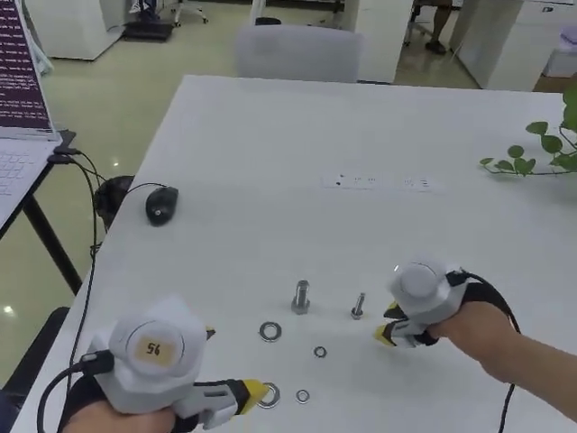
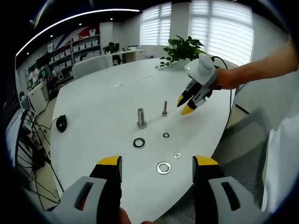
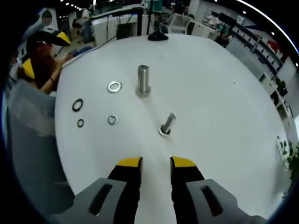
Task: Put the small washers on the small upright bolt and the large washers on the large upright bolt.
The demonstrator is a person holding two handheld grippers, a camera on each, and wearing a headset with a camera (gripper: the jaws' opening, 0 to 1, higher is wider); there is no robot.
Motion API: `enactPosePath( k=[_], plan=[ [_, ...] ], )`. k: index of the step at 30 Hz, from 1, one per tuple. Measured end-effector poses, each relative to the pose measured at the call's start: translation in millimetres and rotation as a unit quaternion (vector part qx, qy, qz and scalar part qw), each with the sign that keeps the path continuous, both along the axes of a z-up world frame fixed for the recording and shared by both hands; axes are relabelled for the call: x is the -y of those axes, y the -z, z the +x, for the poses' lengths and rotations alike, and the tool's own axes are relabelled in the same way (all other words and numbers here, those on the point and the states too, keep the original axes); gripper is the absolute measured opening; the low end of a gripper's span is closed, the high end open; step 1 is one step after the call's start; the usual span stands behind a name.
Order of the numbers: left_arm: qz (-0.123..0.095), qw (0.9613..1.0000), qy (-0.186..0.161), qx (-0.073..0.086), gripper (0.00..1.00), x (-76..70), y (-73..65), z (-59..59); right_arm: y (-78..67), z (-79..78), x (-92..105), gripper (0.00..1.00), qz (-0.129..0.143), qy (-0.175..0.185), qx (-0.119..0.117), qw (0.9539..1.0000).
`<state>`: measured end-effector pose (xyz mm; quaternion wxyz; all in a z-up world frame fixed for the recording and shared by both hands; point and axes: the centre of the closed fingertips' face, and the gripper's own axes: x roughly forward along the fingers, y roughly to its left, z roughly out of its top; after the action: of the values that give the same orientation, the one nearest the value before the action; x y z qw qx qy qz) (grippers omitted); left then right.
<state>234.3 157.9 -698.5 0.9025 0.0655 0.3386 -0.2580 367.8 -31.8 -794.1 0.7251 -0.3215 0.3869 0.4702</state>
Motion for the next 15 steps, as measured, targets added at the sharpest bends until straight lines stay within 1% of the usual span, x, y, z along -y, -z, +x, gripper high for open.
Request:
enactPosePath(
  k=[3, 4, 5, 6, 9, 11, 15],
  plan=[
    [0.003, 1.0000, -0.004, -0.003, 0.60, 2.8, 1.7, -0.6, -0.8, -11.5, 11.3, 0.25, 0.014, 0.015, -0.003, 0.9998],
    [0.006, 1.0000, -0.003, -0.006, 0.60, 4.0, 2.9, -1.3, 0.0, -15.7, 16.7, 0.25, 0.026, 0.033, -0.008, 0.9991],
    [0.009, 0.9999, -0.002, -0.010, 0.60, 6.3, 3.7, -2.3, -0.2, -19.3, 19.0, 0.25, 0.034, 0.039, -0.012, 0.9986],
    [0.009, 0.9999, -0.002, -0.010, 0.60, 8.1, 2.9, -2.6, -1.1, -24.5, 23.0, 0.25, 0.041, 0.041, -0.012, 0.9982],
    [0.008, 0.9999, 0.000, -0.012, 0.60, 16.4, -0.4, -3.1, -0.7, -34.7, 30.5, 0.24, 0.050, 0.045, -0.016, 0.9976],
    [0.019, 0.9997, 0.006, -0.014, 0.60, 20.9, -1.8, -3.7, -3.1, -41.3, 31.9, 0.24, 0.064, 0.048, -0.019, 0.9966],
    [0.031, 0.9994, 0.001, -0.017, 0.60, 26.0, -4.3, -4.5, -7.6, -52.1, 33.4, 0.24, 0.083, 0.042, -0.026, 0.9953]
  ],
)
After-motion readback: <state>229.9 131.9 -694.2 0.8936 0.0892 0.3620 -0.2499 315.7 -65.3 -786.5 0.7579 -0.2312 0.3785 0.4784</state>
